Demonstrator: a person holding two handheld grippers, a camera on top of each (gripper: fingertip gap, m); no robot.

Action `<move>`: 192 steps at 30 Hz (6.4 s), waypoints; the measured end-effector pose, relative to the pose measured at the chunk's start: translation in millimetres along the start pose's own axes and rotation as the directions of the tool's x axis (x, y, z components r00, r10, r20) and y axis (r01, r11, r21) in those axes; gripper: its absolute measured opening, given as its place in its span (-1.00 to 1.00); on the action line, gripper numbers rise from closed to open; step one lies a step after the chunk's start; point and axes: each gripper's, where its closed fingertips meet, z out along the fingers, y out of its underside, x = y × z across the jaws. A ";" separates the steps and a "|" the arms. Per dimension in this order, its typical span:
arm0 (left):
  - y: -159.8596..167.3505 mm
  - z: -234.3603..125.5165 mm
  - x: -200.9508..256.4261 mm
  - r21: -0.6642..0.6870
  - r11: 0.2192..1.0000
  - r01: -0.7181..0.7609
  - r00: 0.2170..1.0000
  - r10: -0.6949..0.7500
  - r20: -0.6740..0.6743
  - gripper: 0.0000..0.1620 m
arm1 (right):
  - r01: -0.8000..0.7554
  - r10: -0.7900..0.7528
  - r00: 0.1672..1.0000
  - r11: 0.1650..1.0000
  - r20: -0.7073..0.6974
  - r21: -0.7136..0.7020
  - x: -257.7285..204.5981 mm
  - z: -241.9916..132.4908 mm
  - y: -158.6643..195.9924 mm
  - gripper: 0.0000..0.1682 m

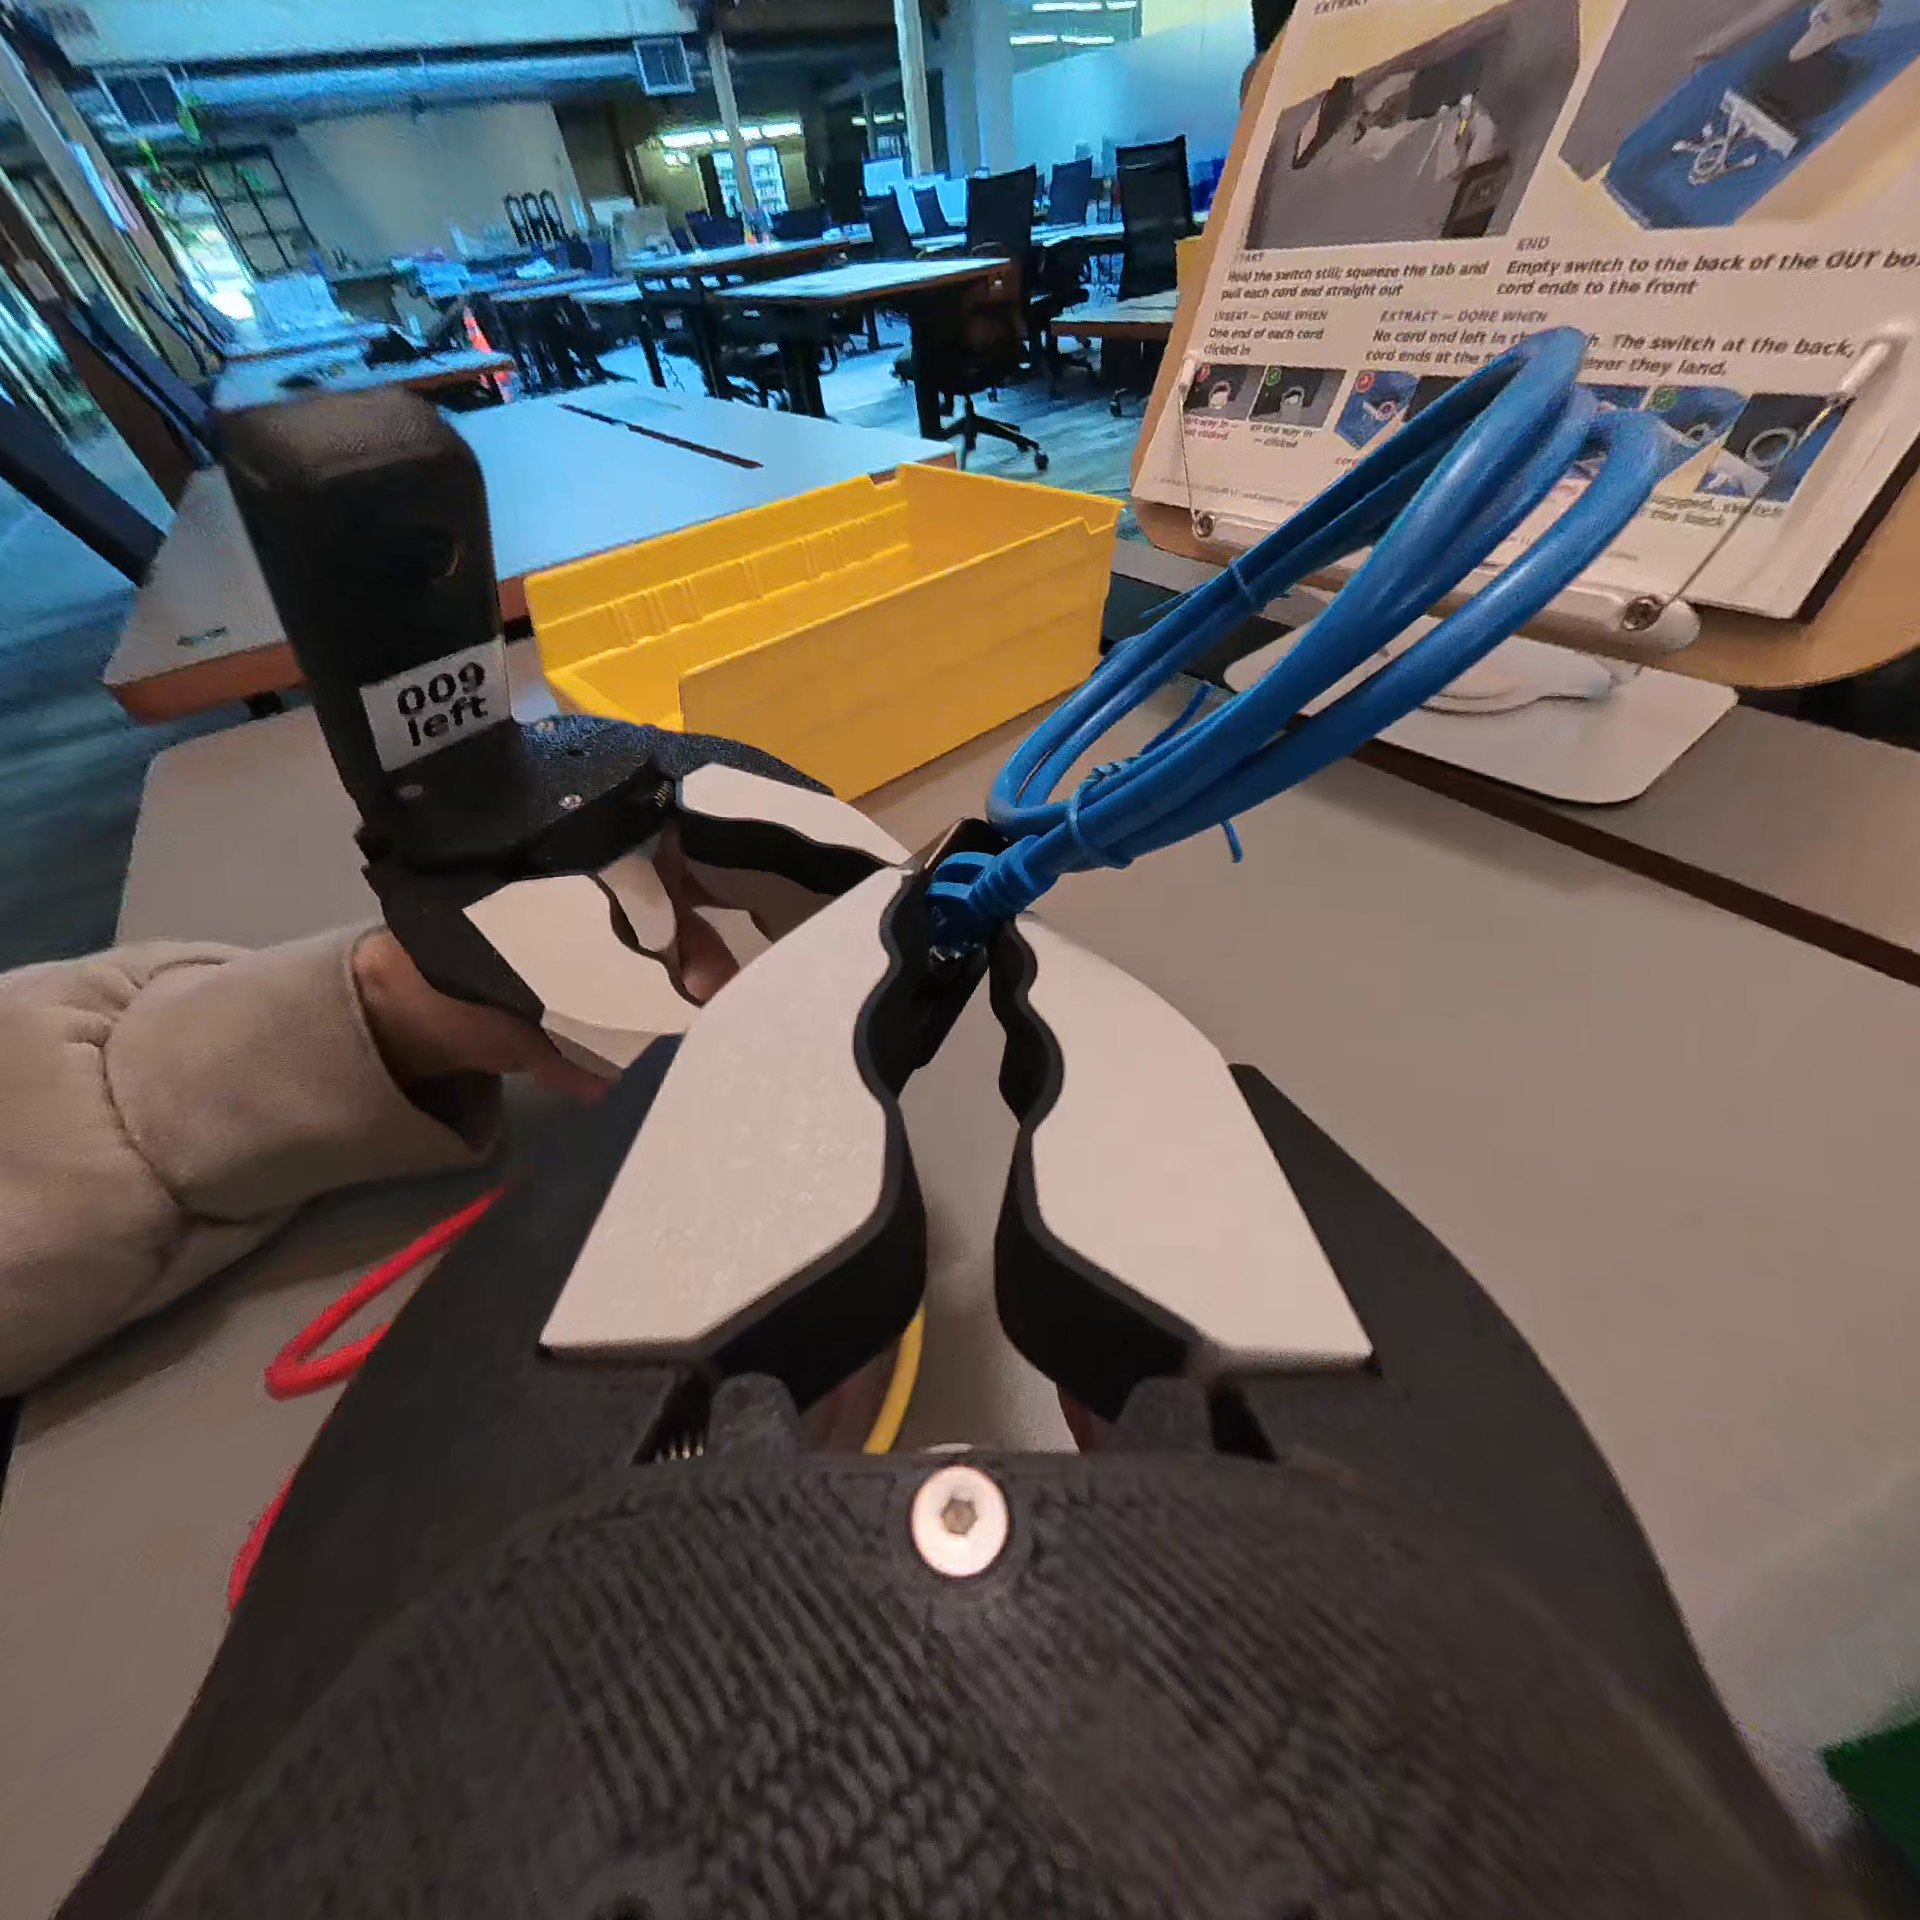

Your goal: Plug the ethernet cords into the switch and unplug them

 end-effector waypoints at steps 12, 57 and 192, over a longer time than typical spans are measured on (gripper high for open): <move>-4.8 -2.0 -0.4 0.022 0.999 -0.033 0.999 0.033 0.019 -0.25 | 0.048 -0.047 0.999 0.999 0.014 -0.022 -1.5 -0.8 -4.7 -0.83; -30.0 -13.7 -0.7 0.009 0.897 -0.442 0.860 0.421 0.288 -0.25 | -0.370 0.321 0.920 0.900 0.226 0.230 -16.8 -8.7 -24.7 -0.85; -19.1 -23.2 -26.2 0.126 0.990 -0.056 0.975 0.027 0.219 -0.26 | -0.616 0.653 0.613 0.748 -0.445 0.249 196.0 -198.6 50.9 -0.33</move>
